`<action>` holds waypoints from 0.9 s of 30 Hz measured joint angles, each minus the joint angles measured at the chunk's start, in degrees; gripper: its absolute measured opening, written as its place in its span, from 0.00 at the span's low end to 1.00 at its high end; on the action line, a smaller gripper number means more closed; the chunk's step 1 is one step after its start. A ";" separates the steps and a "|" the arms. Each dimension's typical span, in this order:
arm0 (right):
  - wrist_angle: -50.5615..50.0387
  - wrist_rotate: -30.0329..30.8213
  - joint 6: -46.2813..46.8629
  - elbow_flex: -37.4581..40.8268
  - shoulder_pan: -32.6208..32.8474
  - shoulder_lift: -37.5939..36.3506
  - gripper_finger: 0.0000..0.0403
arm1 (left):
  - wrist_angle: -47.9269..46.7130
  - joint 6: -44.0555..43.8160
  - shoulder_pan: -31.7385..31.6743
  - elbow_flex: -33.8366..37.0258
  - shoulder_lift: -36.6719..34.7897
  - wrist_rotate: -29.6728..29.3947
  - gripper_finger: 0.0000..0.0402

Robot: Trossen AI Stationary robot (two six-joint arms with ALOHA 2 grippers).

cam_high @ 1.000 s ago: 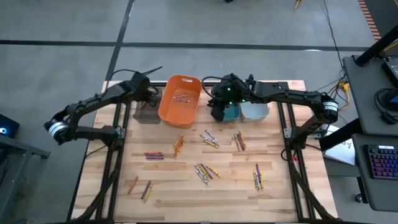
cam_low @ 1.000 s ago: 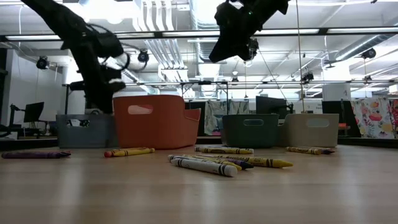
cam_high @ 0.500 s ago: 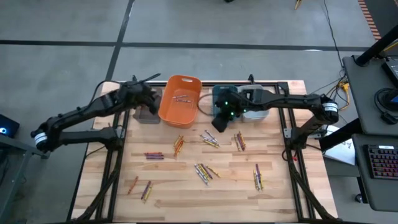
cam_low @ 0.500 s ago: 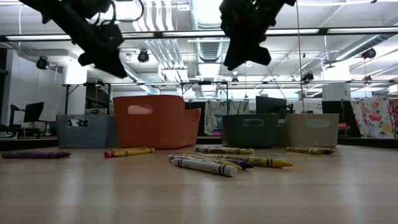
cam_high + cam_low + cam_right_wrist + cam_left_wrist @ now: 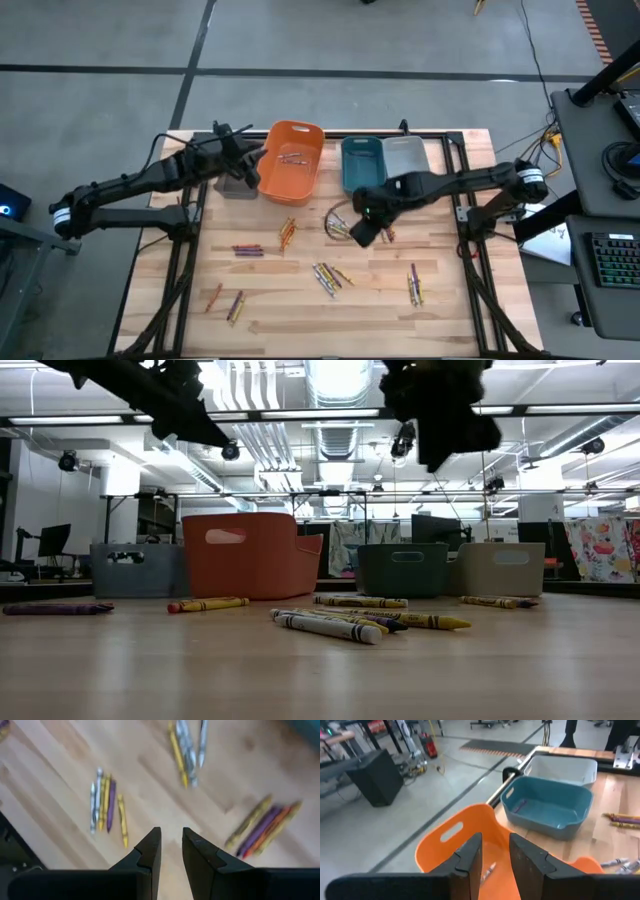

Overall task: Sort crayons
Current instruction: Put the purple crayon into the blue bin

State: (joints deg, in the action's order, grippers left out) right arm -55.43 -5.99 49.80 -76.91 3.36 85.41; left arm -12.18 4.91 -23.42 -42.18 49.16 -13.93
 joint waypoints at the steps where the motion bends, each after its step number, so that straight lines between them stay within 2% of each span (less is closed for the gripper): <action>1: -0.10 -0.03 1.54 0.60 1.06 0.00 0.17 | 0.48 0.46 0.00 0.00 0.08 -0.01 0.20; 13: -9.17 -0.32 22.50 8.76 10.23 -0.12 0.17 | 2.00 2.57 -0.02 -0.02 0.14 0.00 0.20; 21: -8.89 -6.46 26.53 15.92 12.34 -0.57 0.17 | 1.91 2.58 -0.02 -0.02 0.20 -0.01 0.20; 27: -7.84 -7.99 30.16 20.75 12.56 -0.57 0.17 | 1.74 2.58 -0.02 -0.02 0.24 -0.02 0.20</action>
State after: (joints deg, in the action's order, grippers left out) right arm -63.28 -13.98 79.96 -56.17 15.92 84.84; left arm -10.44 7.49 -23.44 -42.19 49.41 -13.96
